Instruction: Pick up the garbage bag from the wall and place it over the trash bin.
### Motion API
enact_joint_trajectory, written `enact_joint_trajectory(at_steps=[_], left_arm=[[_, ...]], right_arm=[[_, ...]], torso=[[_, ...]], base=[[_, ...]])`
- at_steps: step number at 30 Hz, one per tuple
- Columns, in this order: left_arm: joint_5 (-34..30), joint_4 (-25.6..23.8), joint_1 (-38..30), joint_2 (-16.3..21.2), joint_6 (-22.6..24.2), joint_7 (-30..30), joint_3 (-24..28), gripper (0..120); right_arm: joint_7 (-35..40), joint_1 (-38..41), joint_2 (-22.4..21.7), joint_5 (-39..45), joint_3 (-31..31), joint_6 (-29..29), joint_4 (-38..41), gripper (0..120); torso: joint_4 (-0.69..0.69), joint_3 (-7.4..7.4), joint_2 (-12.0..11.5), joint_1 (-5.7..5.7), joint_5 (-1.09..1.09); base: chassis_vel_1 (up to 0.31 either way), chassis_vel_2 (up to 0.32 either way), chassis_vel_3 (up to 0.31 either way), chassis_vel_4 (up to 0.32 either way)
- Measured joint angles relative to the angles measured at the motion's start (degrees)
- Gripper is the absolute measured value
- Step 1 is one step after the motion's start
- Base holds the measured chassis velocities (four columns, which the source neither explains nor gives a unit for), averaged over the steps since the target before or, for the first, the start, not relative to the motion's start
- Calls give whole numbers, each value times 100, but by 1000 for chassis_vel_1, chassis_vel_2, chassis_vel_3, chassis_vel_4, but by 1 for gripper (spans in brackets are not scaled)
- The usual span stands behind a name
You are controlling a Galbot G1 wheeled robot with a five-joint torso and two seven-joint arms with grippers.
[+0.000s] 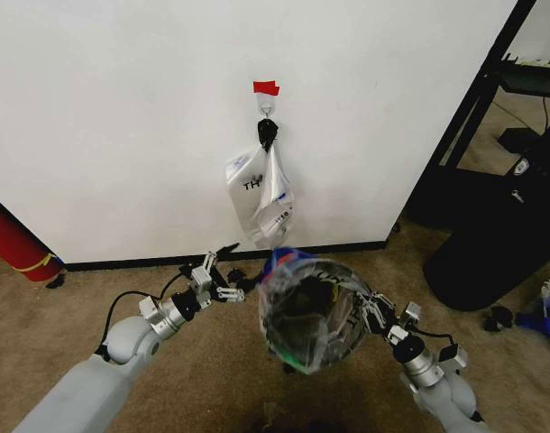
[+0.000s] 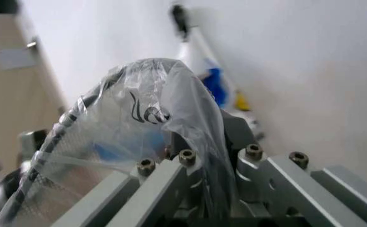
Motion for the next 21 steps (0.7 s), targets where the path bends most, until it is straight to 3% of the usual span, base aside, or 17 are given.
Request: enact_joint_trajectory(at_steps=[3, 5, 6, 8, 11, 16, 19, 21], left_arm=[[95, -240, 113, -44, 404, -1235, 61, 100], [99, -268, 125, -47, 450, -1321, 65, 100], [187, -398, 209, -49, 708, -1683, 72, 100], [425, -461, 323, -23, 926, -1840, 72, 100], [721, -458, 434, 19, 1010, -1880, 84, 100], [1328, -393, 885, 101, 750, -1443, 234, 100], [1501, -414, 985, 74, 577, -1212, 273, 100], [1729, -431, 1060, 2, 476, -1099, 291, 100]], right_arm=[[448, -20, 49, 201, -66, 11, 49, 1], [501, -24, 55, 232, -72, 8, 59, 1], [858, -45, 85, 431, -110, -43, 163, 1], [1301, -63, 112, 635, -135, -106, 303, 1], [1708, -67, 132, 808, -143, -152, 442, 1], [3432, -97, 178, 1528, -96, -657, 1139, 1], [4011, -111, 195, 1585, -77, -926, 1326, 1], [4794, -116, 219, 1579, -74, -1334, 1544, 1]], torso=[[0, 0, 0, 0, 0], [0, 0, 0, 0, 1], [-1, 0, 0, 0, 1], [0, 0, 0, 0, 0], [0, 0, 0, 0, 1], [1, 0, 0, 0, -1], [1, 0, 0, 0, -1], [0, 1, 0, 0, 1]], base=[[0, 0, 0, 0], [0, 0, 0, 0], [0, 0, 0, 0], [0, 0, 0, 0], [0, 0, 0, 0], [0, 0, 0, 0], [0, 0, 0, 0], [0, 0, 0, 0]])
